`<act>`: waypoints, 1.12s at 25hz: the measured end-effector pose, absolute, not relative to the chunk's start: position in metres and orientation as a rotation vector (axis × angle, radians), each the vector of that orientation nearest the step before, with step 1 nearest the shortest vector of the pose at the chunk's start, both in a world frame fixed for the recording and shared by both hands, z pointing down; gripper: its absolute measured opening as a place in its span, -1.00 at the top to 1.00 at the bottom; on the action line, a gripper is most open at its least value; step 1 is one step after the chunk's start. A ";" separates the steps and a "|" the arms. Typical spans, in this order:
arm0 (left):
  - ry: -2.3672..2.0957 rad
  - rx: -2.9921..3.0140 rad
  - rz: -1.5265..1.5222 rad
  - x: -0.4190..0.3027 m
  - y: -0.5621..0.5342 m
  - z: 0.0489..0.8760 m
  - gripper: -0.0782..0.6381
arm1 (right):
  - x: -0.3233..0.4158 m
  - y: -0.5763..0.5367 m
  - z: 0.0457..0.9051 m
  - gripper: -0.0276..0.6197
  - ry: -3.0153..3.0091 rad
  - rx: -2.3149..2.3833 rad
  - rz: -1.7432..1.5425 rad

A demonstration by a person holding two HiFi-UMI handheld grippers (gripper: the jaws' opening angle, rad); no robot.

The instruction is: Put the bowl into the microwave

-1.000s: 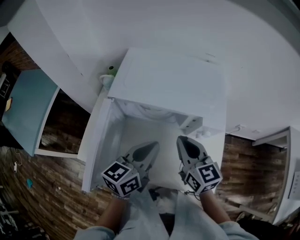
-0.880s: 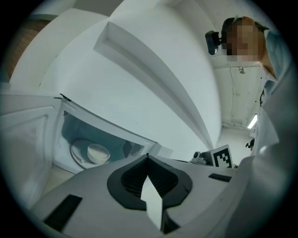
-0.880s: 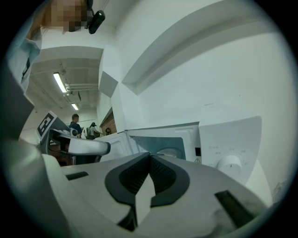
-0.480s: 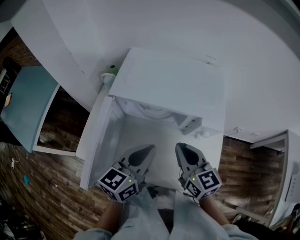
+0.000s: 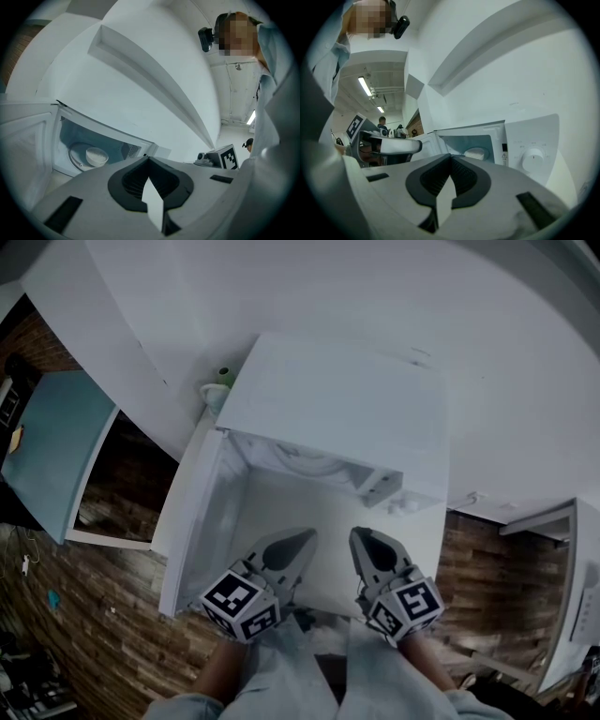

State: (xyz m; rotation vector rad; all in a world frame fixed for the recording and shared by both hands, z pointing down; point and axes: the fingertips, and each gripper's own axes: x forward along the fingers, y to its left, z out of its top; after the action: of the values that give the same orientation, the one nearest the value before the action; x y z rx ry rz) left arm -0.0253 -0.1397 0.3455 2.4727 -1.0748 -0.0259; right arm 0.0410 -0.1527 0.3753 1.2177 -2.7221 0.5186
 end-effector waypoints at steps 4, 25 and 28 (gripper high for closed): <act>-1.092 2.474 -0.017 -0.026 -0.140 0.347 0.79 | 0.042 -0.152 0.378 0.91 -2.712 1.212 0.517; -1.058 2.458 0.007 -0.023 -0.138 0.352 0.79 | 0.030 -0.149 0.381 0.91 -2.709 1.165 0.523; -1.055 2.458 0.008 -0.022 -0.137 0.352 0.79 | 0.029 -0.148 0.381 0.91 -2.711 1.154 0.524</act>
State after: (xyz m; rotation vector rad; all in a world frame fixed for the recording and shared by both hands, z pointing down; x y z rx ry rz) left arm -0.0219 -0.1374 0.3523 2.4581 -1.0547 0.0081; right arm 0.0290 -0.1480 0.3814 1.1538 -2.7112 0.5240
